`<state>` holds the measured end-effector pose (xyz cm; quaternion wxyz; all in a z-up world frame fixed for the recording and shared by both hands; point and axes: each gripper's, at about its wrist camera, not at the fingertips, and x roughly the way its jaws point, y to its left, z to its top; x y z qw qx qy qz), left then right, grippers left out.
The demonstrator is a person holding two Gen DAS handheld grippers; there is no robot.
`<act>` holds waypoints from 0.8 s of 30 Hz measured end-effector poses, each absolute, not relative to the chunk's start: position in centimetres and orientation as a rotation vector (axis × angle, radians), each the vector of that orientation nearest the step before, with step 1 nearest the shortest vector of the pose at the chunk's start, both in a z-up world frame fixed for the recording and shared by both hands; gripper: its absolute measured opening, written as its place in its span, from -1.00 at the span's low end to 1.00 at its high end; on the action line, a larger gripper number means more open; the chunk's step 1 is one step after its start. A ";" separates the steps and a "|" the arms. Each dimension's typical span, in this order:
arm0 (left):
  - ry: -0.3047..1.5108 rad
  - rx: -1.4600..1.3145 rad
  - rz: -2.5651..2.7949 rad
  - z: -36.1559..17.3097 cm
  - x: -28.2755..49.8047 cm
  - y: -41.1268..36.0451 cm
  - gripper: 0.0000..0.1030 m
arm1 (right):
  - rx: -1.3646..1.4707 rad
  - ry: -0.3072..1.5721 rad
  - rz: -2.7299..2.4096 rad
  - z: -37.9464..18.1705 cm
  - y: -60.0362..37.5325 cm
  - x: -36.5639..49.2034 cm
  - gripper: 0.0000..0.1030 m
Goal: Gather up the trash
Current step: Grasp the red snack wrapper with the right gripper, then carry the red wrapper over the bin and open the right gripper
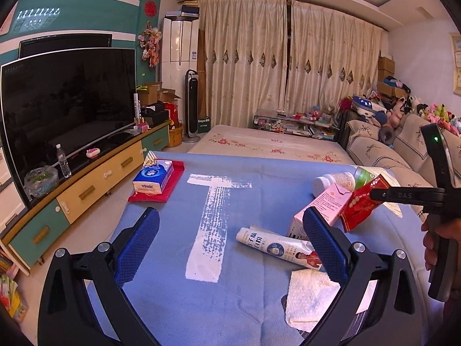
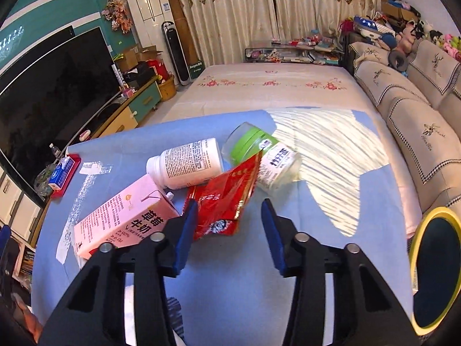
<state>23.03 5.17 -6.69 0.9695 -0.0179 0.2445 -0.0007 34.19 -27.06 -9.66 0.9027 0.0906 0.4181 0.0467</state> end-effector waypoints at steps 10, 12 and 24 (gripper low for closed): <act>0.509 -0.031 -0.008 -7.2 23.2 4.5 0.90 | 0.238 0.781 0.157 -7.6 -27.4 32.0 -0.97; 0.512 -0.033 -0.007 -7.2 23.2 4.5 0.90 | 0.225 0.752 0.162 -6.6 -27.6 30.7 -0.97; 0.504 -0.013 -0.009 -7.3 23.0 3.9 0.90 | 0.151 0.609 -0.121 -4.1 -37.2 21.2 -0.97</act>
